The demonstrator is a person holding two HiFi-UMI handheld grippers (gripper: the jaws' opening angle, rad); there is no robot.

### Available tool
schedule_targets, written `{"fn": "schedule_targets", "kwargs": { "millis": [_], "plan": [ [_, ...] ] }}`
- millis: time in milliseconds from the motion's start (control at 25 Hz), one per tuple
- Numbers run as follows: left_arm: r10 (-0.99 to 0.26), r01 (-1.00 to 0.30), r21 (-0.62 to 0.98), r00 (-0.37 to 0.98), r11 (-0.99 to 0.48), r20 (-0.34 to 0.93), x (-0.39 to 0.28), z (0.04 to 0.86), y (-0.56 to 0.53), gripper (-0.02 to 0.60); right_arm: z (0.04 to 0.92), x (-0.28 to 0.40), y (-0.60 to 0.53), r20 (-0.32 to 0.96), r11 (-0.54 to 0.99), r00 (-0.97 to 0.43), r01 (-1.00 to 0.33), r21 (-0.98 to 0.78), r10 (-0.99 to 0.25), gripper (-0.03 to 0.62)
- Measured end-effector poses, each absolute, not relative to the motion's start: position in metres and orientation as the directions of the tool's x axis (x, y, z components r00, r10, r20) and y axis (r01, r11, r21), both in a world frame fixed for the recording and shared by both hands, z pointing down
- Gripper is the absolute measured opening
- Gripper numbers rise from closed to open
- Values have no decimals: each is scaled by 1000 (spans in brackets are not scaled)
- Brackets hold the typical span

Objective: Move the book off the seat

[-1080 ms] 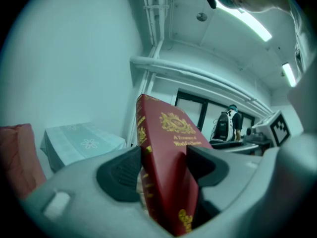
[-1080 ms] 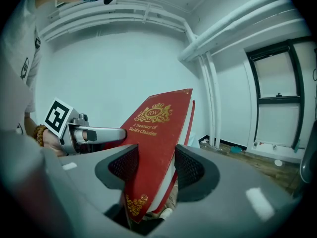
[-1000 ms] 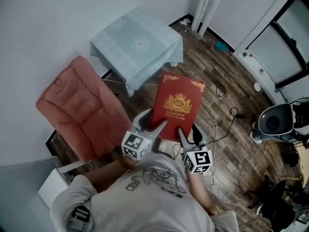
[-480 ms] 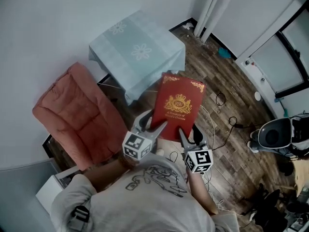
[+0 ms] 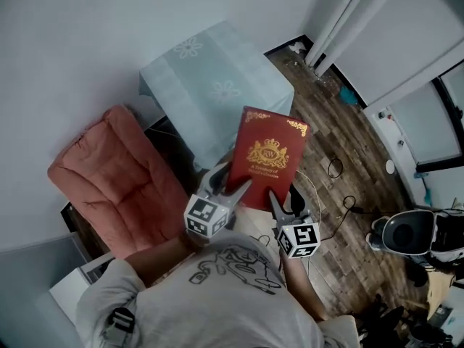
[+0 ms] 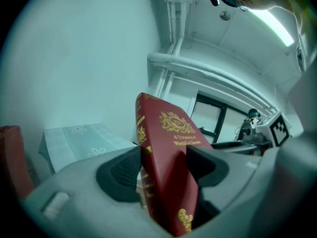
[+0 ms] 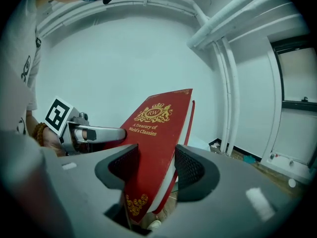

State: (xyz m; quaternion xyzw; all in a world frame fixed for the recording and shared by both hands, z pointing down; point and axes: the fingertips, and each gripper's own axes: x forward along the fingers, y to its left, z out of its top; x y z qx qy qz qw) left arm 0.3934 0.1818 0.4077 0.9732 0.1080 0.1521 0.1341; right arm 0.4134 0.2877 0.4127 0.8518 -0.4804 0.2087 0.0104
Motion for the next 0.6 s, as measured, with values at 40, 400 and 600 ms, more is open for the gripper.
{"fn": "schedule_targets", "kwargs": {
  "millis": [40, 400, 600],
  "plan": [
    [239, 157, 296, 934, -942, 267, 401, 407, 170, 282, 412, 422, 275, 367, -527, 440, -830, -183, -820, 235],
    [89, -2, 322, 959, -947, 269, 426, 413, 50, 282, 415, 464, 150, 384, -384, 296, -907, -176, -875, 236],
    [-36, -127, 315, 960, -941, 278, 421, 407, 21, 282, 411, 472, 116, 378, -266, 181, -946, -186, -908, 236]
  ]
}}
